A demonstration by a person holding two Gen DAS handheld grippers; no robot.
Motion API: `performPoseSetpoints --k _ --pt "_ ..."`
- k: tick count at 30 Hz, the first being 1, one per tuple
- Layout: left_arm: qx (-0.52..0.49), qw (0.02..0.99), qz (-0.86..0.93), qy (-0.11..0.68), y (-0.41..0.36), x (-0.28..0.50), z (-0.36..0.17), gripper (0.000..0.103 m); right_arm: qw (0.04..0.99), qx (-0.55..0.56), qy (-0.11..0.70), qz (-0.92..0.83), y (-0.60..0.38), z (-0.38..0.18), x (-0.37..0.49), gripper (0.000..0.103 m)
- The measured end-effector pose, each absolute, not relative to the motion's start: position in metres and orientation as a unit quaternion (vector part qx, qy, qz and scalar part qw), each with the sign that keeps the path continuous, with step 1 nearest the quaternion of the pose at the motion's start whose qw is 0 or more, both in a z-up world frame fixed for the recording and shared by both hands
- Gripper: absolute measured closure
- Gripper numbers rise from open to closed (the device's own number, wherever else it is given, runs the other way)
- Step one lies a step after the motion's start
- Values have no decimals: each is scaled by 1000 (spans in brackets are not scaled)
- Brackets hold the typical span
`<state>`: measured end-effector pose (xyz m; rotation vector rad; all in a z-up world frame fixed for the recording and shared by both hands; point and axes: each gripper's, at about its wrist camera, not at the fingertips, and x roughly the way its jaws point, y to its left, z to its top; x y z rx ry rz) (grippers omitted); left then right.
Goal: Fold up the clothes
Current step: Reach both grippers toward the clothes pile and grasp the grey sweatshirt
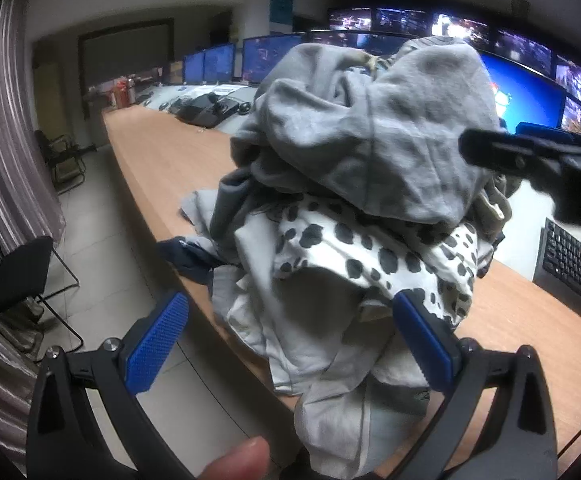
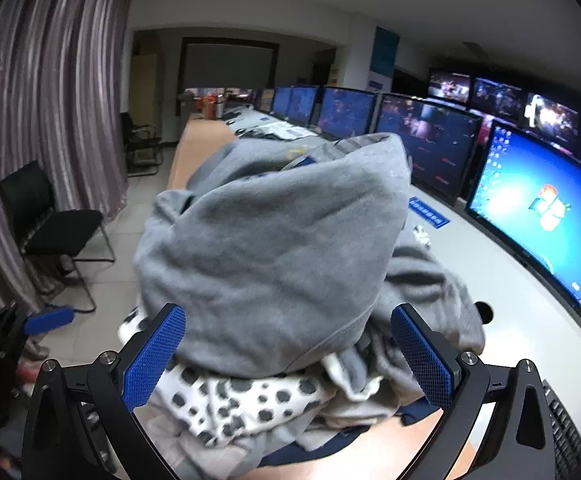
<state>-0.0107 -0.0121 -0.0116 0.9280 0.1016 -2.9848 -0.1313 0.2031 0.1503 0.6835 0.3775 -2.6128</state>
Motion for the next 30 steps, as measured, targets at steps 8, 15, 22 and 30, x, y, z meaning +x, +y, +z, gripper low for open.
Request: performPoseSetpoints --k 8,15,22,30 --pt "297 9 -954 28 -14 -15 -14 0 195 263 171 -929 185 137 -147 6" --pt "300 18 -953 26 -21 -13 -18 0 231 290 193 -909 178 133 -144 89" --pt "300 11 -953 28 -21 -7 -23 0 252 285 196 -904 201 152 -113 91" --pt "310 -3 -950 33 -9 4 -32 0 221 287 238 -901 242 164 -68 92"
